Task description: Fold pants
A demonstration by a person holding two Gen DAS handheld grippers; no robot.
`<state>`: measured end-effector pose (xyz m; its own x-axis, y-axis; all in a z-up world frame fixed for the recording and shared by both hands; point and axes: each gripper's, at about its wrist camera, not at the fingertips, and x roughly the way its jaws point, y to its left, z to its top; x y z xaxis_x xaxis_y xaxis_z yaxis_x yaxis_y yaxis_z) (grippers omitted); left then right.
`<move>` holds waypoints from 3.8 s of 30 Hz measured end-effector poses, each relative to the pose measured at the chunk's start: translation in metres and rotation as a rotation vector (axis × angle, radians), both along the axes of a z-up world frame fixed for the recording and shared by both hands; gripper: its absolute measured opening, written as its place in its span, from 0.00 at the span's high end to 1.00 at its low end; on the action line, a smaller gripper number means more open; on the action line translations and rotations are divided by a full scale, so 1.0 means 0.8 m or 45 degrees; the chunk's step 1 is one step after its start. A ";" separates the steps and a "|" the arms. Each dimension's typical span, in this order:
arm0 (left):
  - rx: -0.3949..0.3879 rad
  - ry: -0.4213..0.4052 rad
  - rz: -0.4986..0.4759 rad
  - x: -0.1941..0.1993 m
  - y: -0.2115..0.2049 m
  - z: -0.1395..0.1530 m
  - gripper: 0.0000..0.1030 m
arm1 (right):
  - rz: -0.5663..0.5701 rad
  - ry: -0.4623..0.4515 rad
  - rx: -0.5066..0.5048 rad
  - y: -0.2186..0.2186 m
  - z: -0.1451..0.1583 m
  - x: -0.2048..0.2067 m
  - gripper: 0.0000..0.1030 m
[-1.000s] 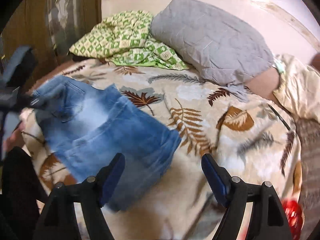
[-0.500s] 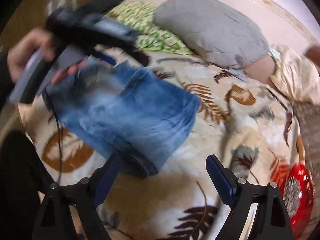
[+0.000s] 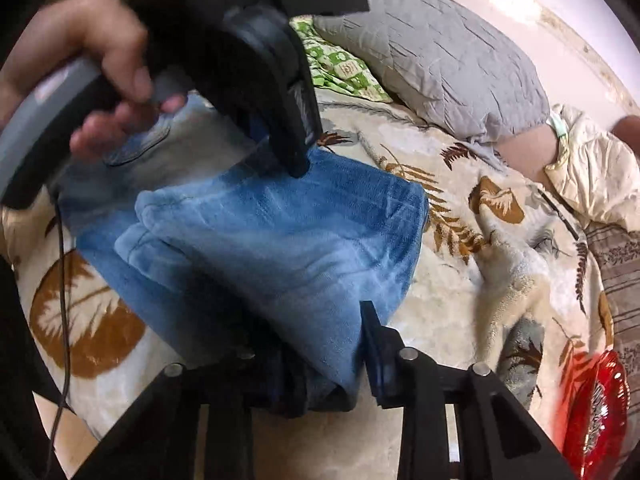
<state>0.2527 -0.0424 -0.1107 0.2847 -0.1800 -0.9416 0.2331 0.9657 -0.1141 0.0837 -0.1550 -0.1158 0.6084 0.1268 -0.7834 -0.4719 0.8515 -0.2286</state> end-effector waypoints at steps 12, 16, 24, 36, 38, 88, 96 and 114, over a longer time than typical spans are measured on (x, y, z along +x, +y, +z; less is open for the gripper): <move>0.028 0.033 0.034 0.016 0.005 -0.026 0.80 | -0.010 -0.011 0.022 -0.007 -0.007 -0.015 0.74; 0.014 0.029 0.039 0.017 0.006 -0.025 0.78 | -0.018 -0.011 0.028 -0.008 -0.008 -0.014 0.74; -0.061 -0.150 0.096 -0.015 0.034 0.024 0.12 | -0.045 -0.116 0.047 -0.014 0.017 -0.027 0.16; -0.080 -0.559 0.187 -0.126 0.088 0.108 0.11 | -0.198 -0.196 0.229 -0.026 0.095 -0.021 0.15; -0.067 -0.629 0.204 -0.153 0.093 0.117 0.11 | -0.225 -0.217 0.248 -0.025 0.109 -0.024 0.15; 0.062 -0.756 0.320 -0.268 0.108 0.084 0.00 | -0.423 -0.214 0.341 -0.057 0.116 -0.040 0.00; 0.020 -0.714 0.561 -0.278 0.182 0.076 0.00 | -0.189 -0.185 0.352 -0.016 0.132 -0.012 0.00; -0.647 -0.356 1.171 -0.263 0.326 -0.037 0.00 | 0.060 -0.112 0.276 0.094 0.125 0.025 0.00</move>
<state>0.0420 0.2183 -0.1402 0.7024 -0.1384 -0.6982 -0.4755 0.6387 -0.6049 0.1038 -0.0800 -0.0161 0.6624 0.3162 -0.6791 -0.4989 0.8625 -0.0851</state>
